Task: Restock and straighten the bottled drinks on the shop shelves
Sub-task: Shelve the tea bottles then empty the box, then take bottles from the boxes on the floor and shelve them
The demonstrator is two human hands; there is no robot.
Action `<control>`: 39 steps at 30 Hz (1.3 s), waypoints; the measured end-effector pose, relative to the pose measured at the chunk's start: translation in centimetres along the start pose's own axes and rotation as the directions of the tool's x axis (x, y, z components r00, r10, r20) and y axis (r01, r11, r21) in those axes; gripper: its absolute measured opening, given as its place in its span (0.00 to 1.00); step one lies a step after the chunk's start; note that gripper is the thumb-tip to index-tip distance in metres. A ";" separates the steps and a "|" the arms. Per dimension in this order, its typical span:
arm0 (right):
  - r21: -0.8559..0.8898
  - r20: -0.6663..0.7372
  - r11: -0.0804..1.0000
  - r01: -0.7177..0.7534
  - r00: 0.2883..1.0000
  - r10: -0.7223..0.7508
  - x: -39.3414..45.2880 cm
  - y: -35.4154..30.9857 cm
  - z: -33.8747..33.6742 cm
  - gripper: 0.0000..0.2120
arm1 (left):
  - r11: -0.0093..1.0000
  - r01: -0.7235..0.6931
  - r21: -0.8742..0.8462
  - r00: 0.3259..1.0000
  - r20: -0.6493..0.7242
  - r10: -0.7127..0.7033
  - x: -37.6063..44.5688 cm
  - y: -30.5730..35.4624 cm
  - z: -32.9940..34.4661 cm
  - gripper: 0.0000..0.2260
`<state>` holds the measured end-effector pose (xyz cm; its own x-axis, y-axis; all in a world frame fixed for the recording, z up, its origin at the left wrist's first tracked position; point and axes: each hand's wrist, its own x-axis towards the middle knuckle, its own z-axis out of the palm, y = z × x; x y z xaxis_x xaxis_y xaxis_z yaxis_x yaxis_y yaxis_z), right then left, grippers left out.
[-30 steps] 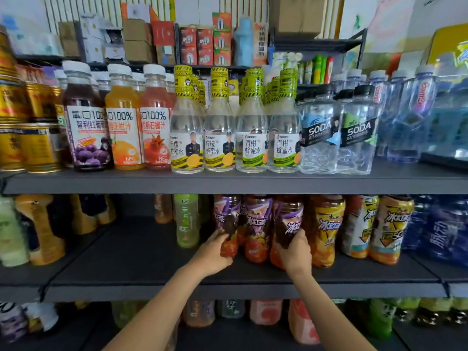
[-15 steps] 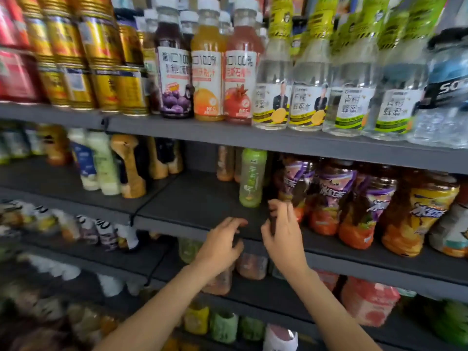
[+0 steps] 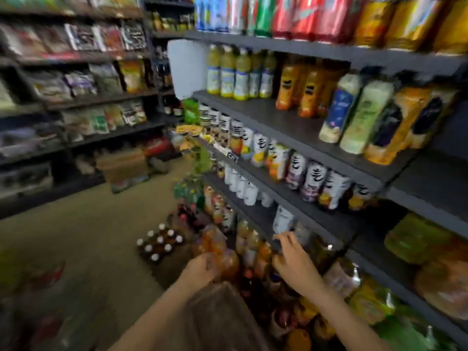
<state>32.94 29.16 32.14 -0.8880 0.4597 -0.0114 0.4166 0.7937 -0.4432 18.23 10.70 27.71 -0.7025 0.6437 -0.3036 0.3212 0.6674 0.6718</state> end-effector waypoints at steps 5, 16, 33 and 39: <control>0.039 0.364 0.999 0.017 0.931 -0.030 5.5 -7.3 10.3 0.19 | 0.961 0.274 0.036 0.961 0.019 -0.275 -0.1 -12.9 -9.0 0.08; 0.013 0.588 0.995 -0.101 0.806 0.075 21.5 -14.0 26.0 0.12 | 0.936 0.337 -0.104 0.933 -0.101 -0.347 9.6 -24.2 -18.6 0.09; -0.194 0.663 0.975 0.110 0.747 0.048 42.7 -13.1 55.5 0.18 | 0.905 0.420 -0.069 0.907 0.051 -0.417 35.5 -43.0 -14.9 0.07; -0.159 0.652 0.986 0.054 0.755 0.064 43.3 -12.5 58.5 0.09 | 0.805 0.505 -0.313 0.858 0.074 -0.509 37.0 -47.3 -11.7 0.06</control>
<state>-22.11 15.88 -15.24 -0.7712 0.1378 -0.6215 0.3935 0.8706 -0.2954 -30.43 -1.44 -7.36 -0.7187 0.2401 -0.6526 -0.2949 0.7446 0.5988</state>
